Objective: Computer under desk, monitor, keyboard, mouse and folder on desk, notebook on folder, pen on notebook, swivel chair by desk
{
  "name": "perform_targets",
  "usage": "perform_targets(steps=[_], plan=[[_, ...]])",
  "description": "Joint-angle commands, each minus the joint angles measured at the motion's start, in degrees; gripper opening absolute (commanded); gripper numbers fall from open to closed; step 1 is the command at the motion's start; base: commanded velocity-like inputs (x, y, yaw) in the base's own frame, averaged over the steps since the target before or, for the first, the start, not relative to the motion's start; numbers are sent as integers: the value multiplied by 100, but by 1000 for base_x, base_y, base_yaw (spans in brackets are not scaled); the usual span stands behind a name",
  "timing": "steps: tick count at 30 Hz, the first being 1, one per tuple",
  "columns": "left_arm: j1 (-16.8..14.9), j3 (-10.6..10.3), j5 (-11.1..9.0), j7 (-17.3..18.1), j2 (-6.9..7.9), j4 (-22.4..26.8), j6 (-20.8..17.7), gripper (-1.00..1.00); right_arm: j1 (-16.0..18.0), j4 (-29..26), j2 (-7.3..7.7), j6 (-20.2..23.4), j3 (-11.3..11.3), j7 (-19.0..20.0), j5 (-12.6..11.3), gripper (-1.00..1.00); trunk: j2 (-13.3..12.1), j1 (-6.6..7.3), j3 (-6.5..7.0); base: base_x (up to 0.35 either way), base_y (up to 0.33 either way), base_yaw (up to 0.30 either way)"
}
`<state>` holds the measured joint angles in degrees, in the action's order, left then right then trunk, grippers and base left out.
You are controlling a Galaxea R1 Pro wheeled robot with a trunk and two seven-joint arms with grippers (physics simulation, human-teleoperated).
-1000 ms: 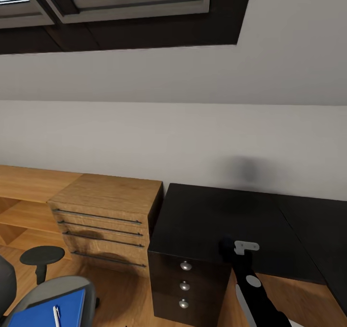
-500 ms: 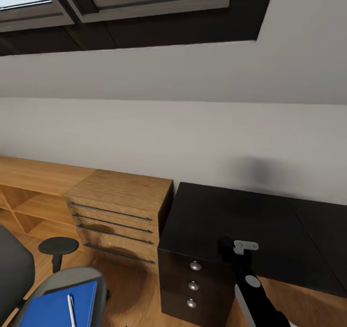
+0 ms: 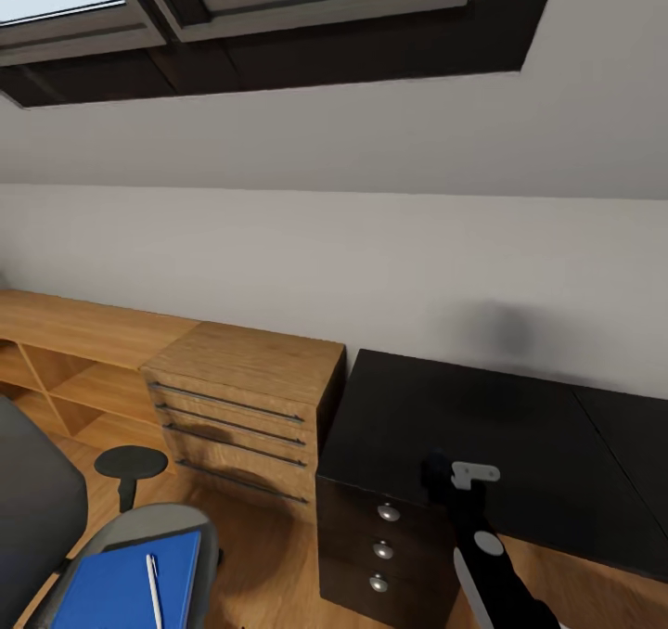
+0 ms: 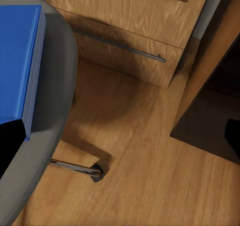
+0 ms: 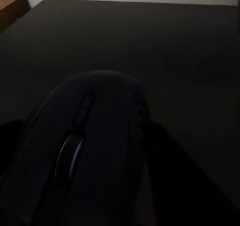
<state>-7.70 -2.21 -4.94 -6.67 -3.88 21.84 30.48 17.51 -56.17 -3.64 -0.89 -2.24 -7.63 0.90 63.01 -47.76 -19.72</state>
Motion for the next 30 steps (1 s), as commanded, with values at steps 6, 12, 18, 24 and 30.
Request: perform_targets(steps=[6,12,18,24,30], plan=[[-4,-25,-45,-9,2,-4,20,100,6,184,3,-71,-7,-10,-19,-100,4,0,-7,1,0,2],[-4,-25,-42,-9,2,-4,24,100,6,222,4,-60,-5,-15,-16,-100,4,0,-7,125,0,0],[-4,-25,-42,-9,2,-4,22,100,6,257,4,-53,-5,-19,-12,-100,4,0,-7,52,0,0],[-4,-25,-42,-9,2,-4,21,100,12,468,4,-51,-5,-19,-13,-100,4,0,-7,6,0,0],[-4,-25,-42,-9,2,-4,21,100,30,683,4,-51,-5,-20,-21,-100,4,0,-7,0,0,0]])
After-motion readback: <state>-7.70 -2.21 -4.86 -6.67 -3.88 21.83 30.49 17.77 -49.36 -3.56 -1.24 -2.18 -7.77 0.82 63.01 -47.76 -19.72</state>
